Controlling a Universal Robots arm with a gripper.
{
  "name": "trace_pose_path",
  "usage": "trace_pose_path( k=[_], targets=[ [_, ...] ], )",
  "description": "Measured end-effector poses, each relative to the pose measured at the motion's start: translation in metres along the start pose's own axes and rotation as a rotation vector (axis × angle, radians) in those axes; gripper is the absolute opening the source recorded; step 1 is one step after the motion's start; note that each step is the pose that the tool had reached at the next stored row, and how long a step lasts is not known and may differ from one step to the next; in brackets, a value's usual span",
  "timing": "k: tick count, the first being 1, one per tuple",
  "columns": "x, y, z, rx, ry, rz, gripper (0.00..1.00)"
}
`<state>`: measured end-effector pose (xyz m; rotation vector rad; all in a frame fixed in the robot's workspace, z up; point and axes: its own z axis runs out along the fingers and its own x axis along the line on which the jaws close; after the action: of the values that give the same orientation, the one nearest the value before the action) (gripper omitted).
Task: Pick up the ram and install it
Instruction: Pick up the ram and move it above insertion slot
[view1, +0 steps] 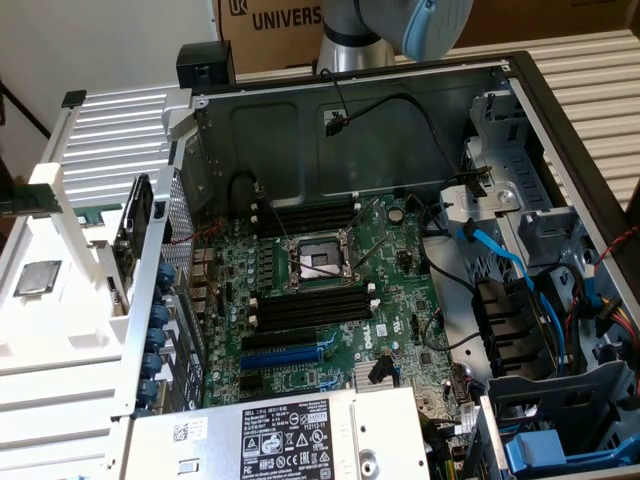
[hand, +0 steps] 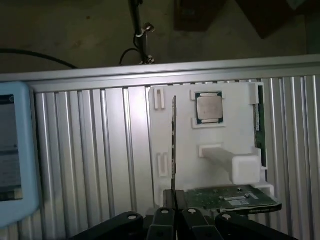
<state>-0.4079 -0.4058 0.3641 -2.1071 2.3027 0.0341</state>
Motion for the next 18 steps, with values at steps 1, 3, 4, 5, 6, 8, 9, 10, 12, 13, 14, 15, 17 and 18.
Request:
trace_pose_path(
  k=[1, 3, 4, 5, 6, 8, 9, 10, 12, 13, 14, 15, 17, 18],
  targets=[
    [-0.001, -0.0088, -0.0095, -0.0026, 0.0099, 0.000, 0.12],
    [-0.002, -0.0113, -0.0144, -0.0037, 0.0182, 0.000, 0.12],
    [-0.002, -0.0136, -0.0174, -0.0040, 0.0212, 0.000, 0.12],
    [-0.002, -0.0166, -0.0207, -0.0043, 0.0231, 0.000, 0.12],
    [-0.003, -0.0235, -0.0264, -0.0045, 0.0242, 0.000, 0.12],
    [-0.004, -0.0305, -0.0317, -0.0045, 0.0246, 0.000, 0.12],
    [-0.004, -0.0344, -0.0346, -0.0045, 0.0247, 0.000, 0.12],
    [-0.005, -0.0383, -0.0371, -0.0044, 0.0246, 0.000, 0.12],
    [-0.006, -0.0468, -0.0413, -0.0044, 0.0246, 0.000, 0.12],
    [-0.006, -0.0511, -0.0430, -0.0045, 0.0247, 0.000, 0.12],
    [-0.007, -0.0556, -0.0442, -0.0045, 0.0247, 0.000, 0.12],
    [-0.007, -0.0605, -0.0450, -0.0046, 0.0247, 0.000, 0.12],
    [-0.008, -0.0694, -0.0453, -0.0050, 0.0247, 0.000, 0.12],
    [-0.008, -0.0735, -0.0453, -0.0057, 0.0248, 0.000, 0.12]
  ],
)
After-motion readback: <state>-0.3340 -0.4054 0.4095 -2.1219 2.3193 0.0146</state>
